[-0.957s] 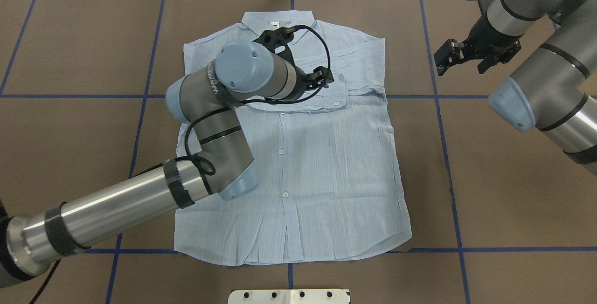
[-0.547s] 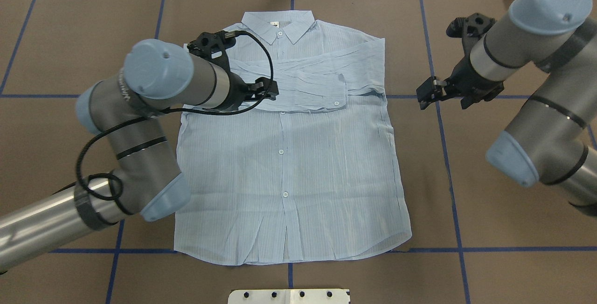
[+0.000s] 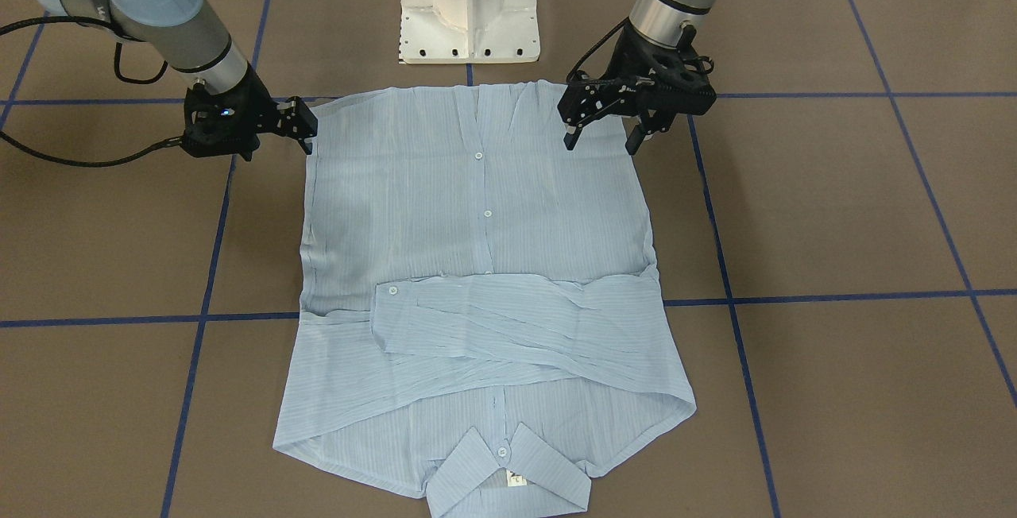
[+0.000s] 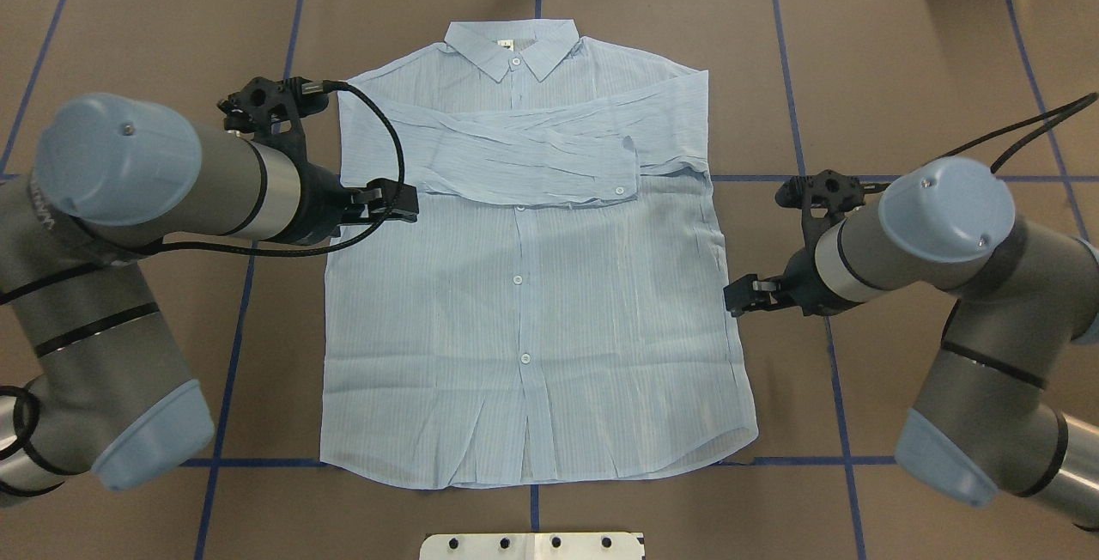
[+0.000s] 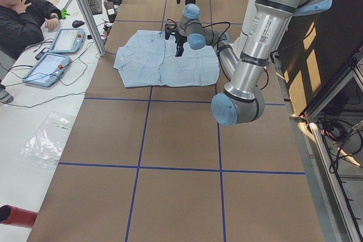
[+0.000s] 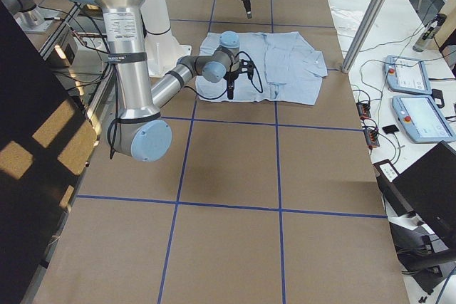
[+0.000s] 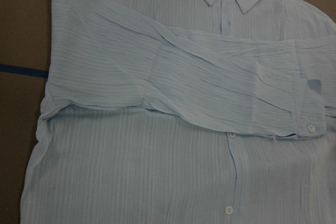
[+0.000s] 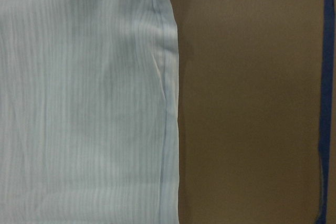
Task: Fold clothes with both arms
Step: 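Move the right gripper to the shirt's hem corner nearest the robot, then move the left gripper to the other hem corner and grasp both corners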
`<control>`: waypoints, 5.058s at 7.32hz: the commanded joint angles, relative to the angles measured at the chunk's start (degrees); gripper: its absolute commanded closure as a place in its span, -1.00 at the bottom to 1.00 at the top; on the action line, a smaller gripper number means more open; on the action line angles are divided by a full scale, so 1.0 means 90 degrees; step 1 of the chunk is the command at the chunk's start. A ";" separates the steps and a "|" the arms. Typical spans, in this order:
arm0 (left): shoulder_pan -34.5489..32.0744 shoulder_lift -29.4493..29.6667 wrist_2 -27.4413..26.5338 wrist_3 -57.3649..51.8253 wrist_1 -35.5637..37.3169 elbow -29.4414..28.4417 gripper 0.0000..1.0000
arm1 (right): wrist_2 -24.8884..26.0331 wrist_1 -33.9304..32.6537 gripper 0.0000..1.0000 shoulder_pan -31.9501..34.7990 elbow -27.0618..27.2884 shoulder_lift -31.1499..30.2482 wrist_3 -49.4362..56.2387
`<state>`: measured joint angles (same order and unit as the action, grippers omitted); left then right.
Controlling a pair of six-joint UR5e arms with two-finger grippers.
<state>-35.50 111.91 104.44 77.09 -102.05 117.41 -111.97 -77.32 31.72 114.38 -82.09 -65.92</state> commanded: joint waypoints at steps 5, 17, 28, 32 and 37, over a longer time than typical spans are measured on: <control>0.0068 -0.0189 -0.0052 0.0136 0.0030 0.0294 -0.96 | 0.0547 -0.0003 -0.50 -0.1357 0.0036 -0.0273 -0.0625; 0.0077 -0.0179 -0.0032 0.0116 0.0020 0.0255 -0.90 | 0.0489 -0.0159 0.13 -0.1415 0.0065 -0.0312 -0.0634; 0.0891 -0.0763 -0.0216 0.1116 0.0001 0.0352 -0.86 | 0.0576 -0.0169 1.00 -0.1445 0.0679 -0.0293 -0.0644; 0.2489 -0.1564 -0.1037 0.2343 0.0020 0.0382 -0.73 | 0.0557 -0.0159 1.00 -0.1396 0.0836 -0.0225 -0.0644; 0.2577 -0.1761 -0.1038 0.2343 0.0030 0.0255 -0.52 | 0.0489 -0.0169 1.00 -0.1318 0.0905 -0.0253 -0.0644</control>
<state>-12.52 95.98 95.10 98.15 -101.79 119.95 -107.41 -78.77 19.76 122.58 -84.21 -71.72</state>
